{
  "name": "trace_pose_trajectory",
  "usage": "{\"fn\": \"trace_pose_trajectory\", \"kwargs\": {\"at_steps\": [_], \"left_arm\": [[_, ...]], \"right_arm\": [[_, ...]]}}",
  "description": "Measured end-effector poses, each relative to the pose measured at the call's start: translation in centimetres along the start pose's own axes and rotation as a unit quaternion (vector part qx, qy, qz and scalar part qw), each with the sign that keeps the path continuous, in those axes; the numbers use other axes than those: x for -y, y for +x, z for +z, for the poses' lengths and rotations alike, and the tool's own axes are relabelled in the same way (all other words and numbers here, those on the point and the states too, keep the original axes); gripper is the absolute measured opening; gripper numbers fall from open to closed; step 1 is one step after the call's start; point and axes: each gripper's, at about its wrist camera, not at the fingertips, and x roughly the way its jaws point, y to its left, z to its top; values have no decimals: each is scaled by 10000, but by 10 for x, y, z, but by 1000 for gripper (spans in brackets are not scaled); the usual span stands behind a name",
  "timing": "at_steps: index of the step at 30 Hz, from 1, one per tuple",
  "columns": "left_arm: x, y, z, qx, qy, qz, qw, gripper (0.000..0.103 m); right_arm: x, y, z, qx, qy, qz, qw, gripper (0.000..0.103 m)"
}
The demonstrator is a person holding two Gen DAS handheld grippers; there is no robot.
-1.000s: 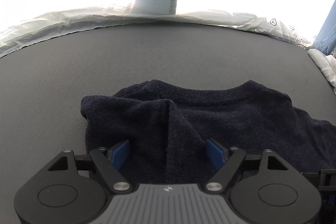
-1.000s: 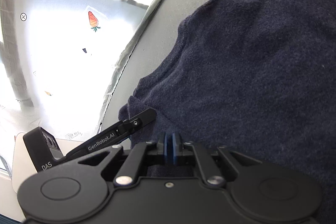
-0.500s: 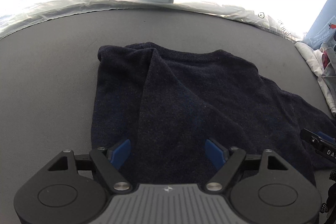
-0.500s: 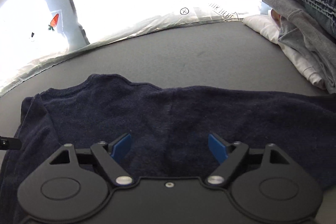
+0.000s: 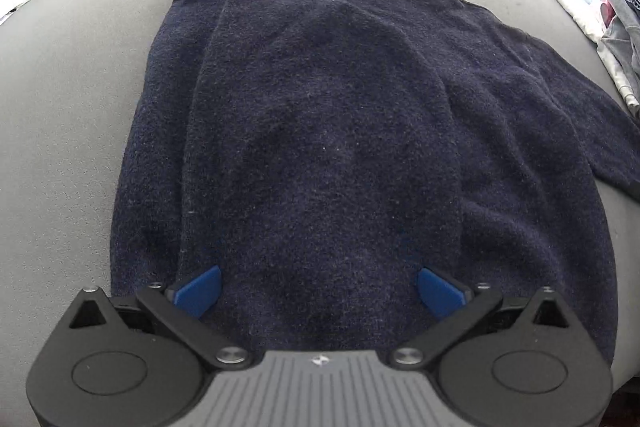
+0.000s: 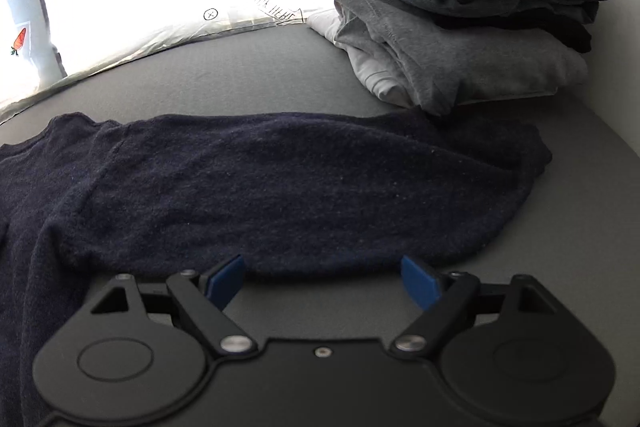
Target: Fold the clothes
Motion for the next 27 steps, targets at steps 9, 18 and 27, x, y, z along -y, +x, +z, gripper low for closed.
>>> {"fn": "trace_pose_trajectory", "kwargs": {"at_steps": [9, 18, 27], "left_arm": [[12, 4, -4, -114, -91, 366, 9992, 103], [18, 6, 1, -166, -353, 526, 9979, 103], [17, 6, 3, -240, -336, 499, 9979, 103]], "right_arm": [[63, 21, 12, 47, 752, -215, 9969, 86], [90, 30, 22, 159, 1219, -425, 9915, 49], [150, 26, 5, 410, 3484, 704, 9338, 5]]}}
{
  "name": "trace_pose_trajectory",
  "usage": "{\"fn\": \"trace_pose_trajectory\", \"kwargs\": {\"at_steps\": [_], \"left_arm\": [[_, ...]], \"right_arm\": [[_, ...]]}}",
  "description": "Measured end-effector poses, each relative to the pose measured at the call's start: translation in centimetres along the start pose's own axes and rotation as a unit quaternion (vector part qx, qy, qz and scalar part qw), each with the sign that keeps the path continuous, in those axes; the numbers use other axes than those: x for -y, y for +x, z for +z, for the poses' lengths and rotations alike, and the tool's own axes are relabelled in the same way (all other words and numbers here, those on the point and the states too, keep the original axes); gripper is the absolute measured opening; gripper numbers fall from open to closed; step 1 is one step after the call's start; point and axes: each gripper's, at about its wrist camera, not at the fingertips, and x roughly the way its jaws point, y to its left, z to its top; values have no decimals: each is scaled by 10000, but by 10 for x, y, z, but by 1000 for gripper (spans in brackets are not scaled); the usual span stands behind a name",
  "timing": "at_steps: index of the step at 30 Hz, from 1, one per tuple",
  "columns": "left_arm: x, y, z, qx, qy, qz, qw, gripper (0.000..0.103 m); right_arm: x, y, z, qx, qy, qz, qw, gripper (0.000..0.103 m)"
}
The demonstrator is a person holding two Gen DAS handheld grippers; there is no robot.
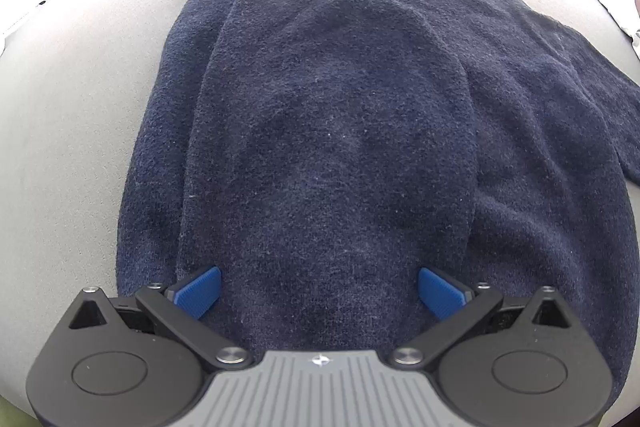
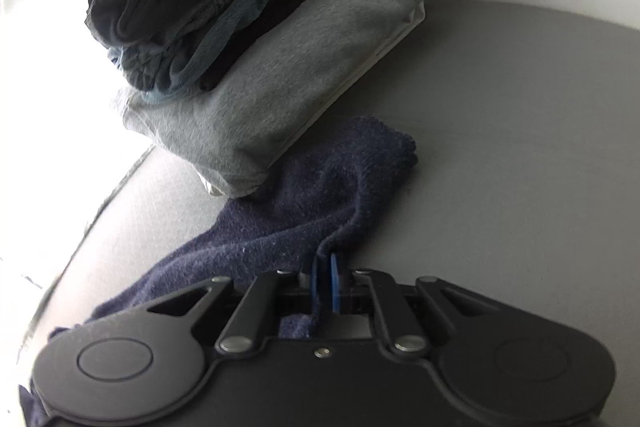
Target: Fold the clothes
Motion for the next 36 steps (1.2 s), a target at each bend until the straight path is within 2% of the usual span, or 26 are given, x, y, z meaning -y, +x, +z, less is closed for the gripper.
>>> {"fn": "trace_pose_trajectory", "kwargs": {"at_steps": [2, 4, 9, 12, 18, 23, 24, 26, 29, 31, 32, 33, 35, 36], "left_arm": [[0, 0, 1, -19, 17, -14, 10000, 103], [-1, 0, 1, -16, 44, -32, 10000, 103], [-2, 0, 4, -37, 153, -106, 9998, 103], [-1, 0, 5, -57, 209, -127, 9997, 103], [-4, 0, 2, -55, 409, -266, 9988, 103], [-4, -1, -2, -65, 579, -364, 9976, 103], [-3, -1, -2, -57, 608, -369, 9974, 103], [-2, -1, -3, -47, 669, -378, 9970, 103], [-2, 0, -2, -78, 737, -398, 9965, 103], [-1, 0, -3, -77, 779, -411, 9961, 103], [-1, 0, -4, -66, 791, -415, 9960, 103], [0, 0, -5, -54, 797, -415, 9959, 103], [2, 2, -5, -31, 803, -410, 9959, 103], [3, 2, -6, -26, 797, -405, 9960, 103]], "right_arm": [[9, -9, -4, 126, 606, 438, 9971, 5], [8, -17, -10, 212, 884, 701, 9934, 5], [-19, -33, -29, 171, 1081, 1431, 9836, 5], [-47, -39, -41, 40, 866, 1812, 9796, 5], [-128, -35, -86, -663, 178, 2460, 9668, 5], [-191, -27, -146, -1649, -182, 3066, 9373, 5], [-202, -24, -161, -1911, -242, 3113, 9306, 5], [-215, -21, -184, -2256, -668, 2875, 9284, 8], [-235, -16, -217, -2735, -1341, 2454, 9203, 22], [-236, -22, -220, -2687, -1616, 2359, 9198, 27], [-236, -25, -217, -2593, -1690, 2329, 9219, 41], [-235, -28, -212, -2475, -1756, 2320, 9242, 50], [-234, -34, -201, -2241, -1914, 2293, 9277, 52], [-234, -38, -197, -2077, -2120, 2209, 9290, 57]]}}
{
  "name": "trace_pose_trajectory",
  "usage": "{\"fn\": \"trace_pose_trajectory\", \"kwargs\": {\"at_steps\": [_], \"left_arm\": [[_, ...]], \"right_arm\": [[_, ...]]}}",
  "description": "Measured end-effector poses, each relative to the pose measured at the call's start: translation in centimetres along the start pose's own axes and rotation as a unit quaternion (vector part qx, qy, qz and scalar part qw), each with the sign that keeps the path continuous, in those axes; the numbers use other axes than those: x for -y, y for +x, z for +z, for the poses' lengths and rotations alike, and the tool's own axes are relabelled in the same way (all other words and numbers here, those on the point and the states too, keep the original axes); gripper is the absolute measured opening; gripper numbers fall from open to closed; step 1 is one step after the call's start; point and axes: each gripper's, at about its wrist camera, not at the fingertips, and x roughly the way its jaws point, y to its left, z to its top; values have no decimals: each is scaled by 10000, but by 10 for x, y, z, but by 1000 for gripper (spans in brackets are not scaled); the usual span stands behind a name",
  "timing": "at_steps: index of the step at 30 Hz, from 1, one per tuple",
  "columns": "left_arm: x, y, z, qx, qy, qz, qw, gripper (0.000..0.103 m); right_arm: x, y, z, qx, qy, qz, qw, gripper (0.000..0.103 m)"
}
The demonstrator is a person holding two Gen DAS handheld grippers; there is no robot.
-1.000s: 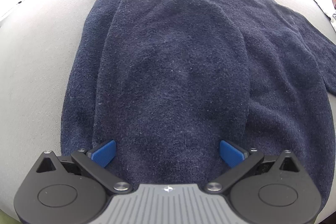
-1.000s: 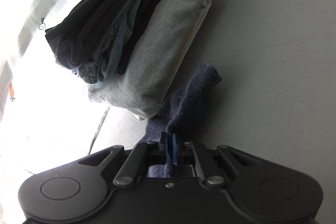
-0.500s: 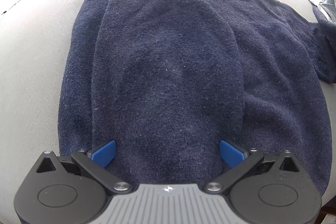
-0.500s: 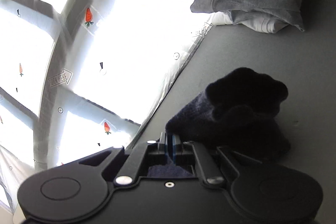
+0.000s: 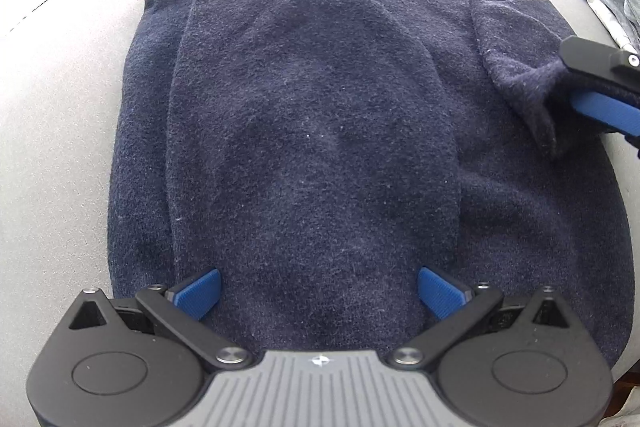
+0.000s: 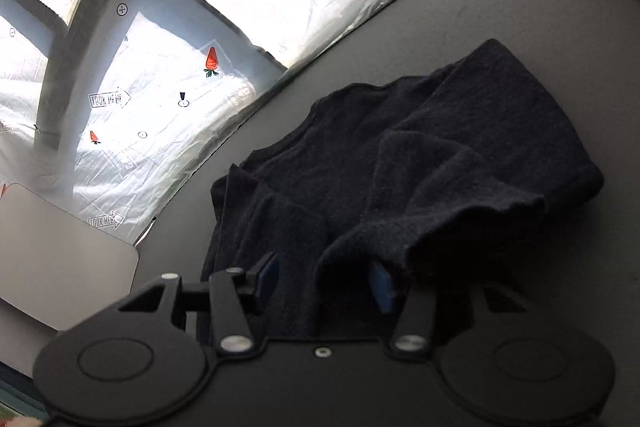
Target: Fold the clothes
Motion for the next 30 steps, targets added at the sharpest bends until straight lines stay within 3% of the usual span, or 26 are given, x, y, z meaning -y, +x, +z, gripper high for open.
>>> {"fn": "trace_pose_trajectory", "kwargs": {"at_steps": [2, 9, 12, 15, 22, 25, 30], "left_arm": [[1, 0, -1, 5, -15, 11, 10000, 103], [3, 0, -5, 85, -114, 74, 9999, 103], [4, -2, -6, 127, -164, 127, 9997, 103], [7, -6, -6, 100, -176, 206, 9996, 103], [27, -31, -8, 321, 153, 136, 9993, 103], [44, -39, -5, 591, 368, 72, 9975, 103], [76, -39, -1, 947, 776, 11, 9925, 99]], "right_arm": [[-2, -12, 3, 196, -451, -358, 9981, 69], [11, -36, 6, 631, -1386, -1796, 9719, 84], [35, -36, 3, 486, -1475, -2339, 9598, 88], [59, -34, -3, 422, -1475, -2561, 9544, 102], [97, -28, -18, 258, -1721, -3046, 9365, 103], [111, -31, -15, 331, -1610, -2903, 9427, 103], [119, -29, -12, 576, -1787, -2749, 9430, 103]]}}
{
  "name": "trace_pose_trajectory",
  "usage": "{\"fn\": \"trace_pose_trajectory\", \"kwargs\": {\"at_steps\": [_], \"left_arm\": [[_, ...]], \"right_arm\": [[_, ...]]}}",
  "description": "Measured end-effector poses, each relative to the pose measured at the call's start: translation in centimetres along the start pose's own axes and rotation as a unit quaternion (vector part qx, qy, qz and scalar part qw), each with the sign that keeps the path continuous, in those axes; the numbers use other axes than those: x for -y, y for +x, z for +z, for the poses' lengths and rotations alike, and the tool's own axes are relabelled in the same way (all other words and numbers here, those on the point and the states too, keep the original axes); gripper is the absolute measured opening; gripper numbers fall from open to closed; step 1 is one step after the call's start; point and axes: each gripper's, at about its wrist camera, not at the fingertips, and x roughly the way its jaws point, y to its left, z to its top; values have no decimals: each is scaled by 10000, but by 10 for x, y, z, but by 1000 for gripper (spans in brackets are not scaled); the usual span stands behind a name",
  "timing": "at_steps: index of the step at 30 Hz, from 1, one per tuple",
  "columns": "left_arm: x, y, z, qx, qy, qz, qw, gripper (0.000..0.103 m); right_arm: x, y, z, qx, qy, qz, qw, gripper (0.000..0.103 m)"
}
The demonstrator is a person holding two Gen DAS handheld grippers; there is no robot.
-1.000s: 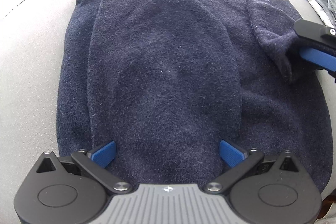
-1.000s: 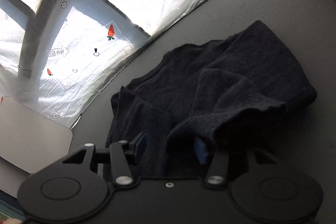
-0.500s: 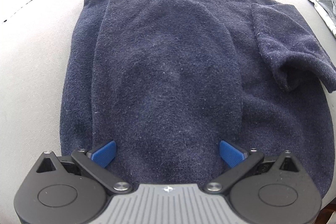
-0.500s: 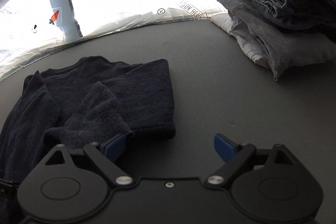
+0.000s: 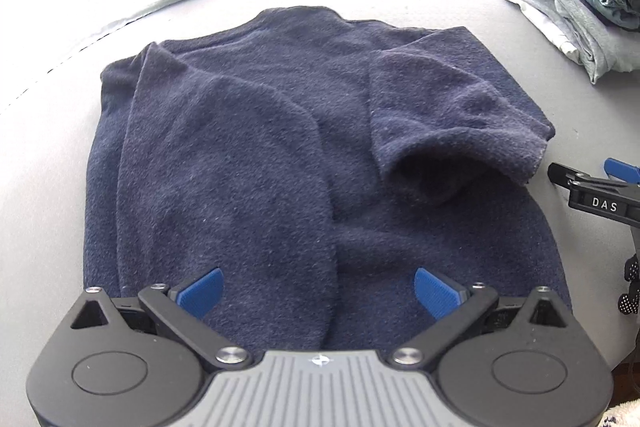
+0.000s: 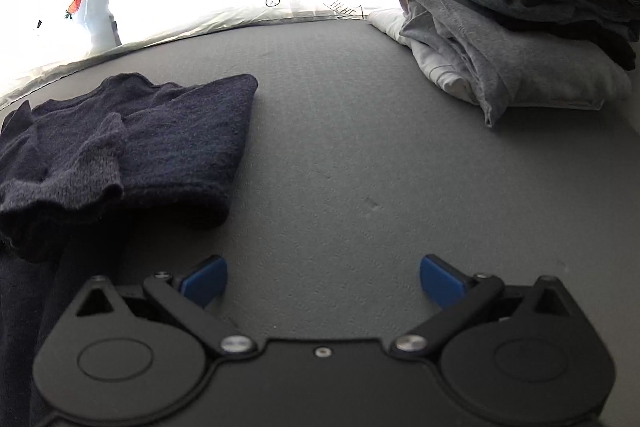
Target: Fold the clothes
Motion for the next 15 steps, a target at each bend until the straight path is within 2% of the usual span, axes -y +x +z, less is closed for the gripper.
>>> {"fn": "trace_pose_trajectory", "kwargs": {"at_steps": [3, 6, 10, 15], "left_arm": [[15, 2, 4, 249, 228, -36, 9994, 92], [24, 7, 15, 459, 362, -350, 9977, 69], [36, 19, 30, 602, 630, -541, 9947, 60], [55, 26, 42, 818, 1190, -582, 9878, 59]], "right_arm": [[1, -1, -6, 262, -44, 61, 9996, 103], [2, -1, -8, 370, -58, 86, 9993, 103], [2, -2, -7, 380, -49, 91, 9992, 103], [2, -1, -7, 383, -44, 90, 9992, 103]]}}
